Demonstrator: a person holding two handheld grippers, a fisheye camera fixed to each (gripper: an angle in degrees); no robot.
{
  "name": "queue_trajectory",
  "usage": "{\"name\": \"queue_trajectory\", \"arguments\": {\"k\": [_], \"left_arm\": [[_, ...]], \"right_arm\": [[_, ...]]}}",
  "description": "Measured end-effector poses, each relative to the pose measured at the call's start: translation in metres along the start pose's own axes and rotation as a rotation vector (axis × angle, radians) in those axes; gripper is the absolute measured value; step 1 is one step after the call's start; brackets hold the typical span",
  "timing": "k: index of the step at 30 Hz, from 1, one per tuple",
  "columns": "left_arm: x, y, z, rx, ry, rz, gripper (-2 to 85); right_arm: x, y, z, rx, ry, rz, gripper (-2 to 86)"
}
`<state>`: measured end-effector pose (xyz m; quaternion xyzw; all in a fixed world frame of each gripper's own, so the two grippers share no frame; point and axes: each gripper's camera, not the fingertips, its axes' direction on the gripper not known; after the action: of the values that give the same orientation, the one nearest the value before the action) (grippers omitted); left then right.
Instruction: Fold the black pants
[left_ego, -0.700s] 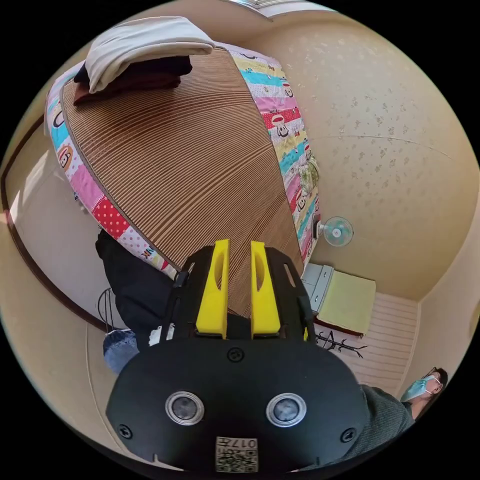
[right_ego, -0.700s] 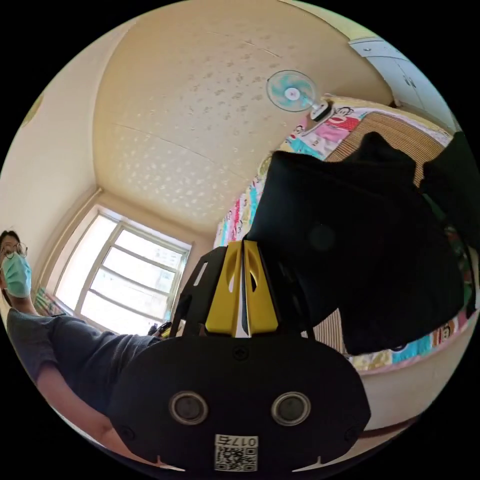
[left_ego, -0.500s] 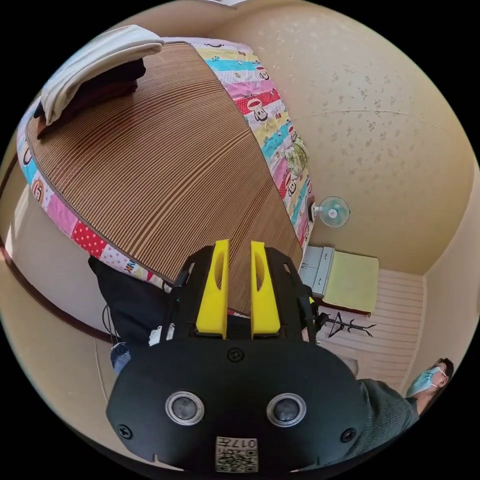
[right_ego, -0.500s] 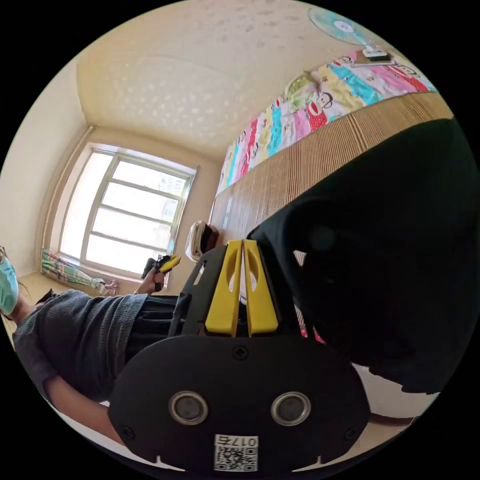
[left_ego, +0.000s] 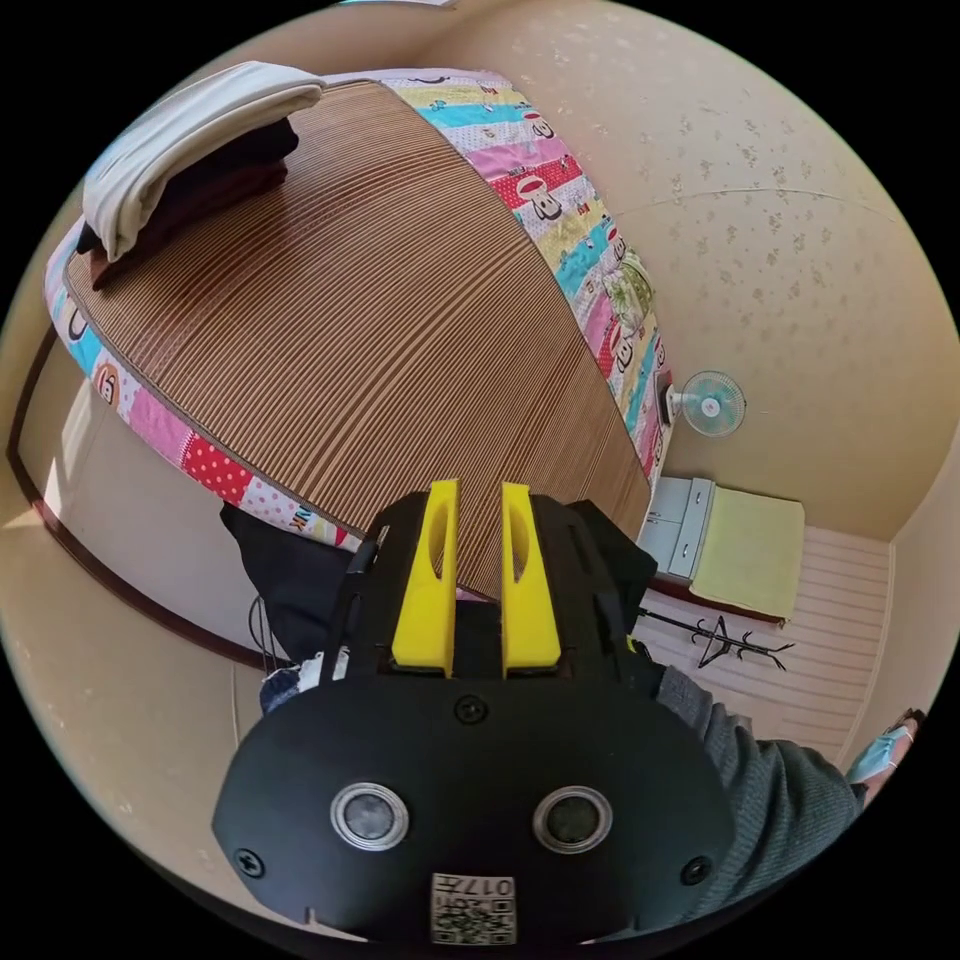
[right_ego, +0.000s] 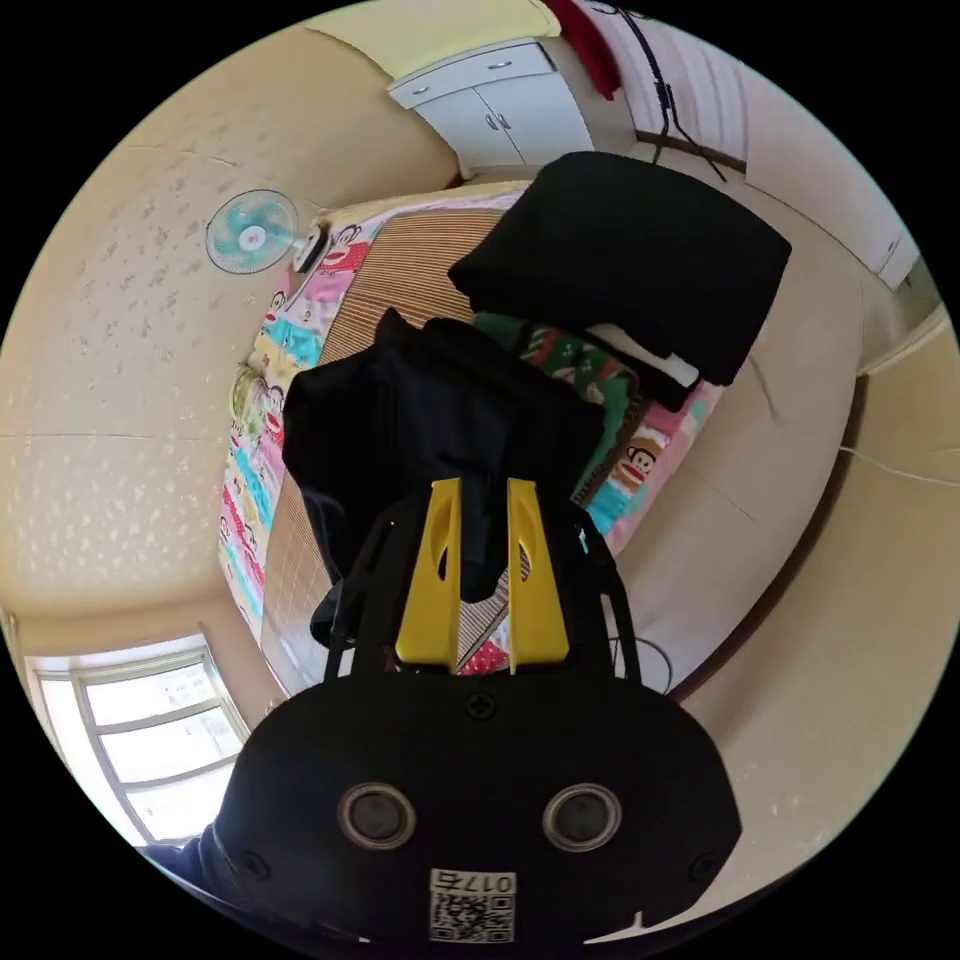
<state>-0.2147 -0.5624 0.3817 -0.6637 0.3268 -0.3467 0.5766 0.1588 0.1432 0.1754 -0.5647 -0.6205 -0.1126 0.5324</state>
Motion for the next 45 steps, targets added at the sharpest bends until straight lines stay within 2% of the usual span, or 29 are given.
{"name": "queue_trajectory", "arguments": {"k": [7, 8, 9, 10, 11, 12, 14, 17, 19, 24, 27, 31, 33, 35, 38, 41, 43, 45], "left_arm": [[0.033, -0.013, 0.040, -0.016, 0.077, 0.017, 6.9], [0.037, -0.015, 0.043, -0.019, 0.080, 0.024, 6.9], [0.047, -0.018, 0.048, -0.020, 0.085, 0.044, 6.9], [0.056, -0.020, 0.053, -0.022, 0.085, 0.065, 6.9], [0.060, -0.021, 0.055, -0.023, 0.085, 0.076, 6.9], [0.069, -0.023, 0.059, -0.029, 0.088, 0.103, 6.9], [0.081, -0.024, 0.064, -0.035, 0.084, 0.147, 6.9], [0.094, -0.024, 0.068, -0.025, 0.059, 0.192, 6.9], [0.098, -0.019, 0.070, 0.000, 0.057, 0.219, 7.1], [0.094, -0.001, 0.084, 0.012, 0.028, 0.222, 7.7], [0.086, 0.010, 0.096, -0.014, 0.040, 0.196, 7.8], [0.080, 0.024, 0.107, -0.001, 0.052, 0.167, 7.8], [0.082, 0.029, 0.112, -0.007, 0.061, 0.176, 7.8], [0.087, 0.035, 0.115, -0.007, 0.066, 0.202, 7.8], [0.093, 0.050, 0.118, 0.022, 0.045, 0.241, 7.8], [0.094, 0.066, 0.132, 0.003, 0.031, 0.272, 7.9], [0.098, 0.078, 0.145, -0.031, 0.011, 0.310, 7.9], [0.108, 0.090, 0.152, -0.040, 0.002, 0.370, 8.0]], "right_arm": [[0.024, -0.006, 0.077, -0.110, -0.360, 0.095, 6.7], [0.031, -0.010, 0.092, -0.125, -0.503, 0.143, 4.5], [0.035, -0.011, 0.098, -0.063, -0.697, 0.169, 3.0], [0.036, -0.012, 0.098, 0.001, -0.808, 0.166, 2.6], [0.036, -0.015, 0.094, 0.124, -0.975, 0.151, 2.1], [0.036, -0.020, 0.089, 0.194, -1.027, 0.174, 1.9], [0.034, -0.033, 0.084, 0.179, -0.944, 0.234, 2.1], [0.025, -0.057, 0.095, -0.074, -0.641, 0.288, 6.0], [0.025, -0.060, 0.107, -0.190, -0.550, 0.305, 8.1], [0.048, -0.040, 0.121, -0.141, -0.568, 0.419, 10.9], [0.065, -0.032, 0.131, -0.059, -0.709, 0.486, 11.7], [0.075, -0.028, 0.138, 0.039, -0.791, 0.528, 7.6], [0.064, -0.020, 0.121, 0.176, -0.786, 0.432, 5.5], [0.055, -0.018, 0.108, 0.233, -0.746, 0.348, 5.9], [0.059, -0.026, 0.108, 0.226, -0.690, 0.357, 7.3], [0.071, -0.038, 0.126, 0.186, -0.872, 0.372, 5.5], [0.062, -0.042, 0.118, 0.208, -0.979, 0.262, 4.5], [0.014, -0.046, 0.091, 0.149, -0.973, -0.036, 4.0]]}}
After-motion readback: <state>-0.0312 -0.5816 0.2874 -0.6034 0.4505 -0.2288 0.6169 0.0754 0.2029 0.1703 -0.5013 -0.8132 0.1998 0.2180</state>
